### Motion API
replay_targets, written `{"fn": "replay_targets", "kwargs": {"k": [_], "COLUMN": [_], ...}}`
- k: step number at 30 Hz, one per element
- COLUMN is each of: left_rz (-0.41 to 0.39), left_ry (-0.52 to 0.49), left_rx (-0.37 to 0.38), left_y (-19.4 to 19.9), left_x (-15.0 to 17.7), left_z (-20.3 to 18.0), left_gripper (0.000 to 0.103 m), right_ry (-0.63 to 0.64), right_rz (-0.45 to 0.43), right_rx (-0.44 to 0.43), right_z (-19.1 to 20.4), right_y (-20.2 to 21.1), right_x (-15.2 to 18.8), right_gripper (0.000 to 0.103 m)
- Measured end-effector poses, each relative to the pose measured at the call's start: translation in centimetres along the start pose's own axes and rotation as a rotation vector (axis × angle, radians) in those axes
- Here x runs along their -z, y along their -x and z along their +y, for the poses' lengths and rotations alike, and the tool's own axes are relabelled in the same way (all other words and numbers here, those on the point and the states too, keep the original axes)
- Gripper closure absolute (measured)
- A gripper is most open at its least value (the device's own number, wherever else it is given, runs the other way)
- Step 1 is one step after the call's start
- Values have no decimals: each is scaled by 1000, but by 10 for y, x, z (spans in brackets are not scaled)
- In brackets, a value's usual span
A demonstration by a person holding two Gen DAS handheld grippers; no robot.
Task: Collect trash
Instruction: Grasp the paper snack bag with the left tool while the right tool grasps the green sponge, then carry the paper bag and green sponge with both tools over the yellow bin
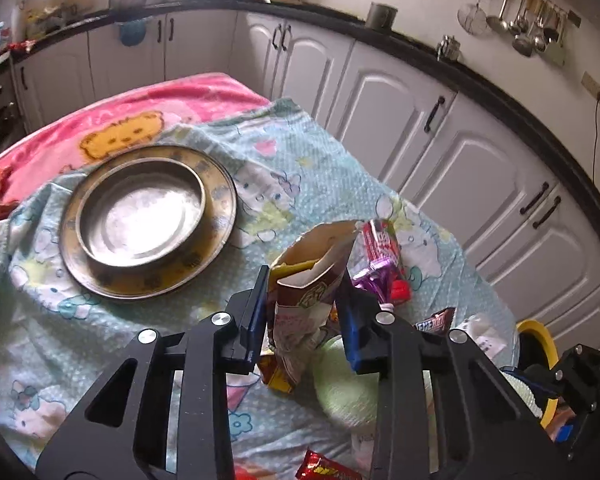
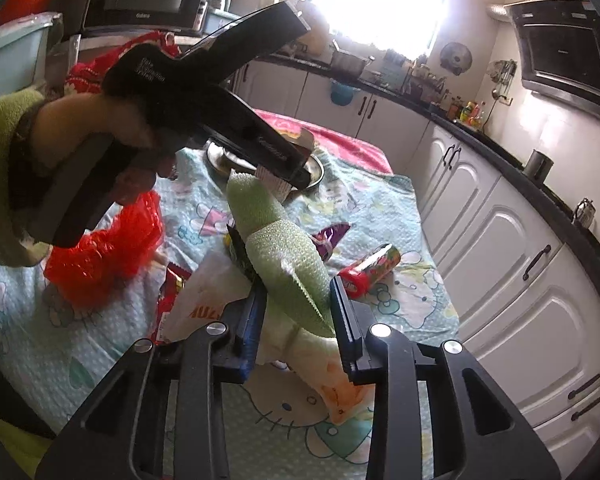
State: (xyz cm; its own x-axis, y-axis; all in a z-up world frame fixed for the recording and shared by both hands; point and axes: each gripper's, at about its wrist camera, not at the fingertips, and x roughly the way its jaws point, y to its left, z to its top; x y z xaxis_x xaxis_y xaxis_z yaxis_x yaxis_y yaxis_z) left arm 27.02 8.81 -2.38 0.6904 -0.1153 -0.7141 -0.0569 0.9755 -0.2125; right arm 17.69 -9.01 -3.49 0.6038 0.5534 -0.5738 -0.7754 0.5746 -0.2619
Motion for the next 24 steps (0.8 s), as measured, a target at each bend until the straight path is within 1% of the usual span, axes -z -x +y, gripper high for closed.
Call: {"fn": "replay_targets", "kwargs": {"k": [4,7,12,16,19,22,24], "left_rz": [-84,-171,-267,-304,-316,-317,-319], "left_ry": [11,6,39,40,33,26,16], "left_rx": [1,-19,-12,2,21,42,53], "left_y": [27,56,96,117,128,135,138], "left_x": [-3,-3,-1,4,11,20,26], "left_z": [1,1,8,6,-1,-8,-14], "left_gripper": [79,79,79,79,79,79,79], "right_ry": [-31,-64,-123,-182,-246,-270,-306], "right_rz": [-31,-56,-99,-120,-123,-97,-50], "right_rx": [5,13,22,18,-2,8,16], "right_z": [-1,-4,-10,-17,-23,-25,-27], "right_y": [10,21,43,59,69,75,76], "right_x": [-2,-3,-5,-6,-7,-2,6], "right_gripper": [73,73,74,74,74,74,74]}}
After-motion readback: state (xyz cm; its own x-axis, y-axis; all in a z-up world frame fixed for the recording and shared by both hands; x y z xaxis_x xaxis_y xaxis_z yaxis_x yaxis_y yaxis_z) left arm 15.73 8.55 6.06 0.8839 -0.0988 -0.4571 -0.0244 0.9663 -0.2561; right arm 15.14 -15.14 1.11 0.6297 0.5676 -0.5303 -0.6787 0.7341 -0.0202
